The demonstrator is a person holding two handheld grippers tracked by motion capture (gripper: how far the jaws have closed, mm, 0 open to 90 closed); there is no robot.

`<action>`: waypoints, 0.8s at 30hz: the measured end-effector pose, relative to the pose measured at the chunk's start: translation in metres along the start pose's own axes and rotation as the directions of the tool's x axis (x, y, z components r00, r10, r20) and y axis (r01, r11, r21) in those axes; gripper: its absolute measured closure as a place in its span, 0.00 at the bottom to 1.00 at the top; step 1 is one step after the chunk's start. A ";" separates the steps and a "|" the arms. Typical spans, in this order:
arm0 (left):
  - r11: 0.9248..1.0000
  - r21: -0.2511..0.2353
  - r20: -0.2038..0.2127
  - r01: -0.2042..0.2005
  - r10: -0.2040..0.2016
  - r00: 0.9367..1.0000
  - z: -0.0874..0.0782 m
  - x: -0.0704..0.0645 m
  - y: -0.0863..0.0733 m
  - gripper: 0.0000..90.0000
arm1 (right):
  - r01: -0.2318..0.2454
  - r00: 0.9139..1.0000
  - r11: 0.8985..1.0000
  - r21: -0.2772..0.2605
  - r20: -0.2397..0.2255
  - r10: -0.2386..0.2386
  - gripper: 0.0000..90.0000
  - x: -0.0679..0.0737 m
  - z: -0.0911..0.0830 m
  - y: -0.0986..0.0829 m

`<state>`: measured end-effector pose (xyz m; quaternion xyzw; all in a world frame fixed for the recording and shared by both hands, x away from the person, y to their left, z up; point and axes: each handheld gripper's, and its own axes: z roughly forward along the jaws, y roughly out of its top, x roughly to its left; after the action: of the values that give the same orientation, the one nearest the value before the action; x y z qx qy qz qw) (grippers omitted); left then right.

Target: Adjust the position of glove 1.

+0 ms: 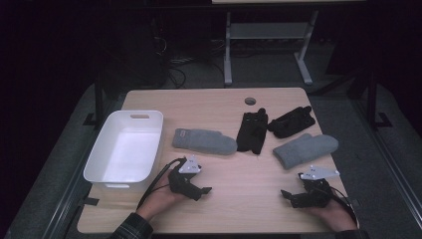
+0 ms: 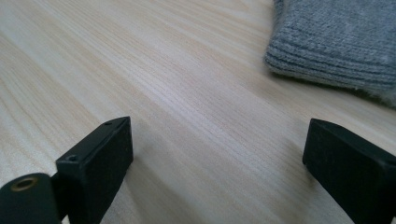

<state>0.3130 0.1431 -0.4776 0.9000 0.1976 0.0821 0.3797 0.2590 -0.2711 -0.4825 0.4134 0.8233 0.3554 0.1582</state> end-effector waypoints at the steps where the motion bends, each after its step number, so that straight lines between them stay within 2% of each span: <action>1: 1.000 -0.001 0.000 0.000 0.000 1.000 0.000 0.000 0.000 0.14 | 0.000 1.000 1.000 0.000 0.000 0.000 0.09 0.000 0.000 0.000; 4: 1.000 0.001 -0.005 0.004 -0.004 1.000 0.001 0.000 0.001 0.14 | 0.001 1.000 1.000 0.005 0.002 -0.001 0.10 0.000 0.000 0.001; 6: 1.000 0.000 -0.006 0.007 -0.007 1.000 0.001 0.000 0.001 0.14 | 0.004 1.000 1.000 0.013 0.001 -0.004 0.19 0.000 -0.002 0.003; 7: 1.000 -0.001 -0.005 0.009 -0.009 1.000 0.001 0.000 0.001 0.14 | 0.004 1.000 1.000 0.013 0.001 -0.004 0.19 0.000 -0.002 0.003; 8: 1.000 -0.004 -0.003 0.014 -0.014 1.000 0.002 -0.001 0.001 0.13 | 0.002 1.000 1.000 0.031 -0.010 -0.002 0.30 0.000 -0.005 0.006; 9: 1.000 -0.004 -0.003 0.014 -0.014 1.000 0.002 -0.001 0.001 0.13 | 0.002 1.000 0.999 0.032 -0.008 -0.002 0.34 -0.001 -0.007 0.007; 11: 1.000 -0.003 -0.001 0.007 -0.007 1.000 0.002 0.000 0.002 0.13 | -0.026 1.000 0.999 0.026 -0.009 0.026 0.45 -0.004 -0.012 0.010; 14: 1.000 -0.002 -0.003 0.010 -0.010 1.000 0.002 -0.001 0.001 0.13 | -0.026 0.999 1.000 -0.014 0.020 0.026 0.64 -0.006 -0.022 0.017; 16: 1.000 0.010 0.000 0.001 -0.001 1.000 0.001 0.000 0.002 0.13 | -0.036 0.998 0.999 -0.016 0.046 0.037 0.78 -0.008 -0.026 0.024; 17: 1.000 0.010 0.003 0.000 0.000 1.000 0.000 0.000 0.001 0.13 | -0.036 0.998 0.999 -0.016 0.046 0.037 0.78 -0.008 -0.026 0.024; 18: 1.000 0.010 0.006 -0.004 0.004 1.000 0.000 0.000 0.001 0.13 | -0.042 0.997 0.998 -0.042 0.058 0.045 0.90 -0.013 -0.028 0.031; 19: 1.000 0.010 0.006 -0.004 0.004 1.000 0.000 0.000 0.001 0.13 | -0.042 0.997 0.998 -0.042 0.058 0.045 0.90 -0.013 -0.028 0.031; 22: 1.000 0.011 0.008 -0.001 0.001 1.000 -0.002 0.000 -0.001 0.14 | -0.064 0.996 0.997 -0.047 0.063 0.067 0.99 -0.021 -0.027 0.035; 24: 1.000 -0.004 0.003 0.017 -0.017 1.000 -0.003 -0.001 -0.003 0.13 | -0.063 0.995 0.997 -0.054 0.079 0.068 1.00 -0.027 -0.026 0.037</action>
<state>0.3104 0.1461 -0.4775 0.8977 0.2046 0.0780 0.3823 0.2820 -0.2893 -0.4383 0.4500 0.7928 0.3644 0.1903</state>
